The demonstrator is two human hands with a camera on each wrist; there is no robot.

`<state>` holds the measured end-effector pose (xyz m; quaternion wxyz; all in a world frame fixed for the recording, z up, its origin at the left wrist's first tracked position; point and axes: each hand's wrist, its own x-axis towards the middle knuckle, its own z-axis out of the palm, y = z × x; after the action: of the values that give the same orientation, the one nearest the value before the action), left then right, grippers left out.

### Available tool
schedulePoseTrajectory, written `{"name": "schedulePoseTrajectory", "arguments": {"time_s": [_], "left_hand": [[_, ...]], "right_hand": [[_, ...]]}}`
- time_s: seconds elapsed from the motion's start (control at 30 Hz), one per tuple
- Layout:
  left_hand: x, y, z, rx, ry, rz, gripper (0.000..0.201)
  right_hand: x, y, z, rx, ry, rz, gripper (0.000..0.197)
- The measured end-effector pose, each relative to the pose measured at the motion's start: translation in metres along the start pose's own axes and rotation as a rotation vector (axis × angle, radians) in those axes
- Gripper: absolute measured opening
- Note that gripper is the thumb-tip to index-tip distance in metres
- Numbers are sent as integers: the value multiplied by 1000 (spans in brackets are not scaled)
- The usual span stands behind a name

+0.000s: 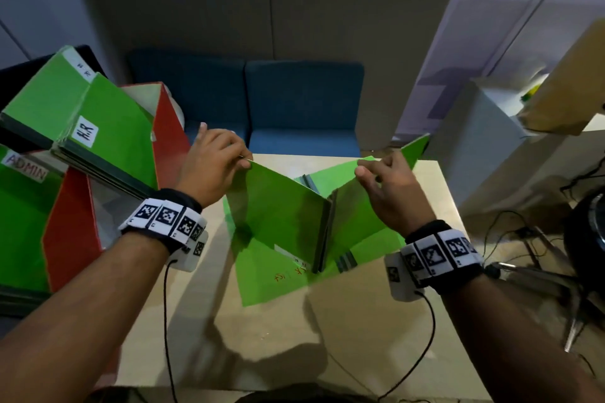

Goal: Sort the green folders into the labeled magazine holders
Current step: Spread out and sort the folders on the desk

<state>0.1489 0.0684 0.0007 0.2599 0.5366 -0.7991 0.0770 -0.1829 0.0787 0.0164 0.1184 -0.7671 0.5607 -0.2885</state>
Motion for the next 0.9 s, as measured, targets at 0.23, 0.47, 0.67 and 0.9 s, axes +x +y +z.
{"name": "schedulePoseTrajectory", "arguments": {"time_s": [0.23,0.47,0.67,0.9], "left_hand": [[5,29,26,-187,69,-87,20],[1,56,48,-310,99,-214,40],[-11,69,57,-480,51,-261,63],[-41,57,62,-526,-163,-409,67]], "right_hand": [[-4,-52,16,118,-203,155,85],[4,-87,31,73,-291,37,53],[10,-93,38,197,-265,-100,45],[16,-95,23,430,-72,-97,50]]}}
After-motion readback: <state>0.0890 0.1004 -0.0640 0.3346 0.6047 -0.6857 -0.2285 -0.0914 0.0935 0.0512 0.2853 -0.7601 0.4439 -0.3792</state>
